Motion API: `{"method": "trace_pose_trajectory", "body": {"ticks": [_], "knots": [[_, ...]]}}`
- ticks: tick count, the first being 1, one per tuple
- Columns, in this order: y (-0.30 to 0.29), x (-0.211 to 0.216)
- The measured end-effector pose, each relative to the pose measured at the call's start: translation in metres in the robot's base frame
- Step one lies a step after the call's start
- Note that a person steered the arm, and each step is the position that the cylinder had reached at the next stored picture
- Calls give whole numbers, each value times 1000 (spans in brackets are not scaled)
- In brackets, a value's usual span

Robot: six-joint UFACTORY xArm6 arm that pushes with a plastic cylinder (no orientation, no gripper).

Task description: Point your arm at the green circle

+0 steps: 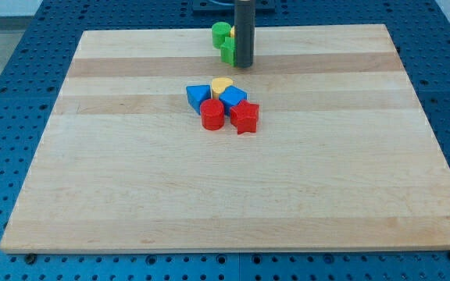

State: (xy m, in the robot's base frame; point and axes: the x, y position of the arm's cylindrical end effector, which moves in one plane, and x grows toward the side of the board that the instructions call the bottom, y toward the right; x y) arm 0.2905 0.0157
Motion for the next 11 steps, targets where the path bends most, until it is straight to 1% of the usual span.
{"method": "trace_pose_trajectory", "body": {"ticks": [1,3,4,6,7,9,11], "knots": [[0,1],[-1,43],[-21,44],[-70,17],[-93,-13],[-94,-85],[-60,-89]]}}
